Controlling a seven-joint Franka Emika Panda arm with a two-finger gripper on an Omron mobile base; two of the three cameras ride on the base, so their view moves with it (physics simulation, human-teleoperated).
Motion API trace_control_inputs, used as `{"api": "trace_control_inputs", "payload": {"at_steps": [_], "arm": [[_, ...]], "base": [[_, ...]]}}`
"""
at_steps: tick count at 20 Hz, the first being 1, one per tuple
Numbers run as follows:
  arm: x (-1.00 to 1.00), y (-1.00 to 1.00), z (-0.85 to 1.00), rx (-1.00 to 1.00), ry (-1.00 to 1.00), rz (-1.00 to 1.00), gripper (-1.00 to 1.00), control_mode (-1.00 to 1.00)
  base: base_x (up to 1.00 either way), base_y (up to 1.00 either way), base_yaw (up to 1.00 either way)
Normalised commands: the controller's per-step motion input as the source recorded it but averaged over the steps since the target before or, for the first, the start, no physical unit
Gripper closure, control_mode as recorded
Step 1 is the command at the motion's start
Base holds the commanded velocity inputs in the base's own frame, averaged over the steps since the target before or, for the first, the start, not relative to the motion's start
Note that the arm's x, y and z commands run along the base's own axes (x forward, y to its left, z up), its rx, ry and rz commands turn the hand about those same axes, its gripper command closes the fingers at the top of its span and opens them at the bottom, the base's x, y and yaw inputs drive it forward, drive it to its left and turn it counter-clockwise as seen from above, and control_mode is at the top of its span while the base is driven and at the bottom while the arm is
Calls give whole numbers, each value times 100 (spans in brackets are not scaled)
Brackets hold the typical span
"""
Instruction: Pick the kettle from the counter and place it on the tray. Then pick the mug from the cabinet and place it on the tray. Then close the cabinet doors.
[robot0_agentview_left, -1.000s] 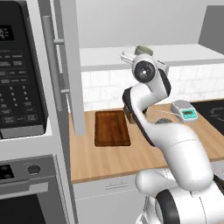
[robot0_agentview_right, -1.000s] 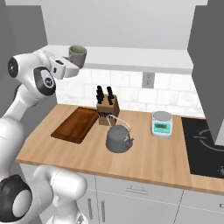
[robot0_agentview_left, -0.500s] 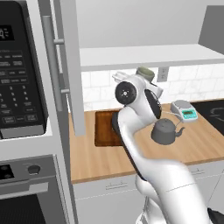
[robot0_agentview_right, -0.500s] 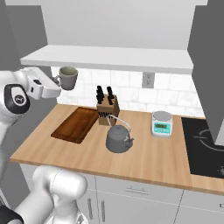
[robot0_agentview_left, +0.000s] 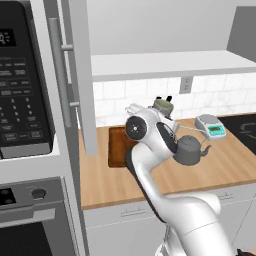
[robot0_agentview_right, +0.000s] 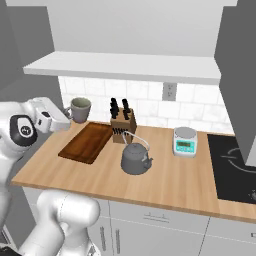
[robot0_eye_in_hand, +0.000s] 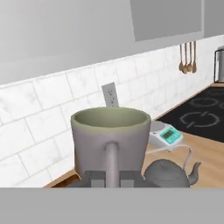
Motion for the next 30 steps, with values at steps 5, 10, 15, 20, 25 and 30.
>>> {"api": "trace_control_inputs", "payload": {"at_steps": [5, 10, 15, 20, 25, 30], "arm": [[28, 19, -56, 0, 0, -2, 100, -100], [35, 33, -37, -2, 0, -15, 100, -100], [39, 41, -27, -1, 0, -18, 100, -100], [48, 35, -25, 0, 0, -7, 100, -100], [60, 20, -34, 0, 0, -1, 100, -100], [54, 3, -34, 0, 0, 0, 100, -100]], "base": [[0, 0, 0], [0, 0, 0], [0, 0, 0], [0, 0, 0], [0, 0, 0], [0, 0, 0]]}}
